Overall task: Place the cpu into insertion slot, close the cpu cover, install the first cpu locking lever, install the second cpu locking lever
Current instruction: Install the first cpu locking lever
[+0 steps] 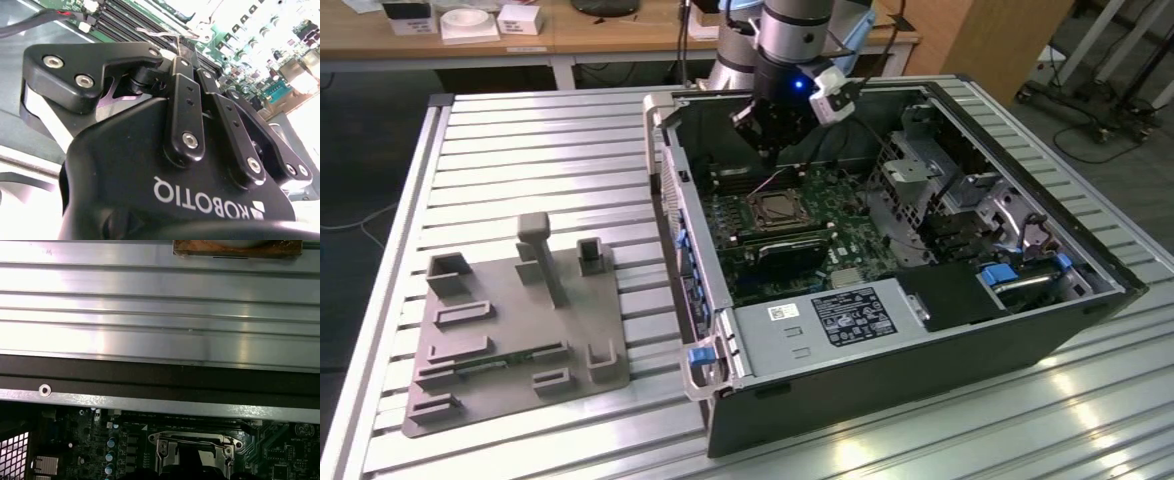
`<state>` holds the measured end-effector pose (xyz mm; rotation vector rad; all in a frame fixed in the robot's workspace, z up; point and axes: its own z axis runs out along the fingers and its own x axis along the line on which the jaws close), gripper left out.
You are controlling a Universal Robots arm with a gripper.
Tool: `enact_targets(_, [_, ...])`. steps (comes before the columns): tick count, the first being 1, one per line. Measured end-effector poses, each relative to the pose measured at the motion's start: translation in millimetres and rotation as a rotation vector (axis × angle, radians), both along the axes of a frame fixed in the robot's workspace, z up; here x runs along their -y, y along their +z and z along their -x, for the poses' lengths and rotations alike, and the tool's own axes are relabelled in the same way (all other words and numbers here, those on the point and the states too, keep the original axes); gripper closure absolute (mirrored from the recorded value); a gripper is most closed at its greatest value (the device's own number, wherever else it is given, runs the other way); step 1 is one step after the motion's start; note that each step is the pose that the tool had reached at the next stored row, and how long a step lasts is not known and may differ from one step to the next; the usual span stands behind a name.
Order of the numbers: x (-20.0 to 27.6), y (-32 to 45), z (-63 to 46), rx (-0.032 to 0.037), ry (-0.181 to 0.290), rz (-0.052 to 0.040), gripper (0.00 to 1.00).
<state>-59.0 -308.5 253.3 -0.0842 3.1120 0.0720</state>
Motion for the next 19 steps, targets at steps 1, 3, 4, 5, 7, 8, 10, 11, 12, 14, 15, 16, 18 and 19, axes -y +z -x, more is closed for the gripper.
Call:
enact_targets(1, [-0.3,-0.6,0.0,0.0000,0.001,0.0000,0.89])
enact_targets(3, [-1.0,-1.8,0.0,0.0000,0.002,-0.0001,0.89])
enact_targets(4, [-1.4,-2.7,0.0,0.0001,0.002,-0.0002,0.89])
enact_targets(5, [-1.8,-3.7,-0.1,0.0001,0.002,-0.0002,0.89])
enact_targets(7, [-2.9,-6.0,-0.5,0.0000,0.002,-0.0001,0.89])
enact_targets(8, [-3.4,-7.1,-0.7,0.0000,0.002,-0.0001,0.89])
enact_targets(10, [-4.5,-9.2,-1.4,0.0000,0.002,0.0000,0.89])
enact_targets(11, [-5.0,-10.1,-1.8,0.0000,0.002,-0.0001,0.89])
enact_targets(12, [-5.2,-11.0,-2.2,0.0001,0.002,-0.0003,0.89])
enact_targets(14, [-5.3,-12.0,-3.1,0.0001,0.002,-0.0002,0.89])
enact_targets(15, [-5.3,-12.2,-3.4,-0.0001,0.002,0.0001,0.89])
enact_targets(16, [-5.3,-12.3,-3.6,-0.0001,0.001,0.0002,0.89])
enact_targets(18, [-5.3,-12.8,-4.2,0.0000,-0.003,0.0000,0.89])
enact_targets(19, [-5.3,-13.1,-4.7,0.0001,-0.005,-0.0002,0.89])
